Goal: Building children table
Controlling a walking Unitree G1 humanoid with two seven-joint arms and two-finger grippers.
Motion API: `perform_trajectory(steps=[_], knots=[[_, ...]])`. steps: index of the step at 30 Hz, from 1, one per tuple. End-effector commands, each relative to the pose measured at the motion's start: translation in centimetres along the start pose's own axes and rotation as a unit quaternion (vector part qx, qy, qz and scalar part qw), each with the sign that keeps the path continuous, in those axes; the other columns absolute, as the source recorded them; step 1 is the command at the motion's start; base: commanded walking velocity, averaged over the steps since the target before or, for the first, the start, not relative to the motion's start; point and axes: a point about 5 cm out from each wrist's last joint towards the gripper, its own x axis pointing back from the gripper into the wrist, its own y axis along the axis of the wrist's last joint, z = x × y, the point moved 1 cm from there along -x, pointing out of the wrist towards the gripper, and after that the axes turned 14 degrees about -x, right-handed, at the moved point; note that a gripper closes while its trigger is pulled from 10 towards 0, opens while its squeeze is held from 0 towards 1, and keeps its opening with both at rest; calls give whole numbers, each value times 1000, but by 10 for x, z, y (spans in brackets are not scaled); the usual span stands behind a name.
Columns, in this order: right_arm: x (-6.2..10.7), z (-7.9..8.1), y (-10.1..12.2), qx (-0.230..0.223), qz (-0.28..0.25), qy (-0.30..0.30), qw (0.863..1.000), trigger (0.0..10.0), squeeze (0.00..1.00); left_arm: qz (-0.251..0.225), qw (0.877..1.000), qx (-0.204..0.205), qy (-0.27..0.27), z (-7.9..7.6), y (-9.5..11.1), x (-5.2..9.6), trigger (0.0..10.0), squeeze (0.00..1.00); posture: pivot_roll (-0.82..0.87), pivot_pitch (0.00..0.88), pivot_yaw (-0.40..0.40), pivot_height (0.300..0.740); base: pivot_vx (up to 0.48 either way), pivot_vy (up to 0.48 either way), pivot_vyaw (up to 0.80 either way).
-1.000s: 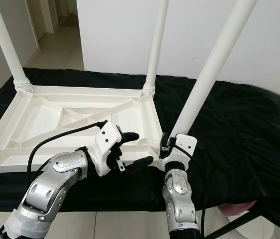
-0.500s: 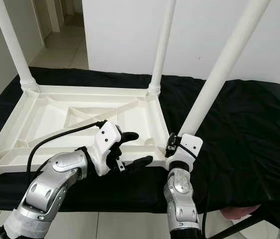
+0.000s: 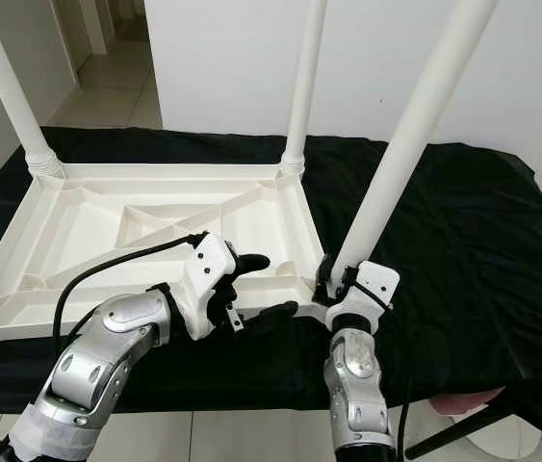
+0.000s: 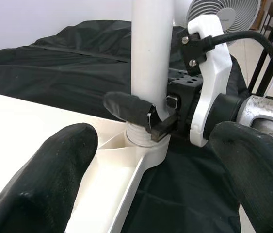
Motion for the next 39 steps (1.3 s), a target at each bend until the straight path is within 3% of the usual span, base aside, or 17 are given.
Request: perform_trajectory(steps=[1, 8, 13, 25, 31, 39], knots=[[-3, 5, 8, 2, -12, 35, 999, 10000, 0, 8, 999, -3, 35, 5, 2, -2, 10000, 0, -73, 0, -23, 740, 0, 0, 0], [-4, 6, 9, 12, 2, 87, 996, 10000, 0, 9, 999, -4, 33, 4, 2, -3, 10000, 0, -73, 0, -23, 740, 0, 0, 0], [-9, -3, 16, 44, 23, 147, 988, 10000, 0, 46, 999, -5, 15, -3, -10, -5, 10000, 0, -73, 0, -23, 740, 0, 0, 0], [-11, -16, 23, 70, 44, 189, 979, 10000, 0, 78, 996, 7, 34, -3, -15, -11, 10000, 0, -78, 0, -18, 740, 0, 0, 0], [-6, -27, 29, 91, 93, 266, 955, 10000, 0, 84, 996, 20, 37, -2, -11, -18, 10000, 0, -80, 0, -16, 740, 0, 0, 0], [-4, -27, 31, 101, 116, 311, 938, 10000, 0, 88, 995, 20, 43, 0, -9, -21, 10000, 0, -84, 0, -12, 740, 0, 0, 0]])
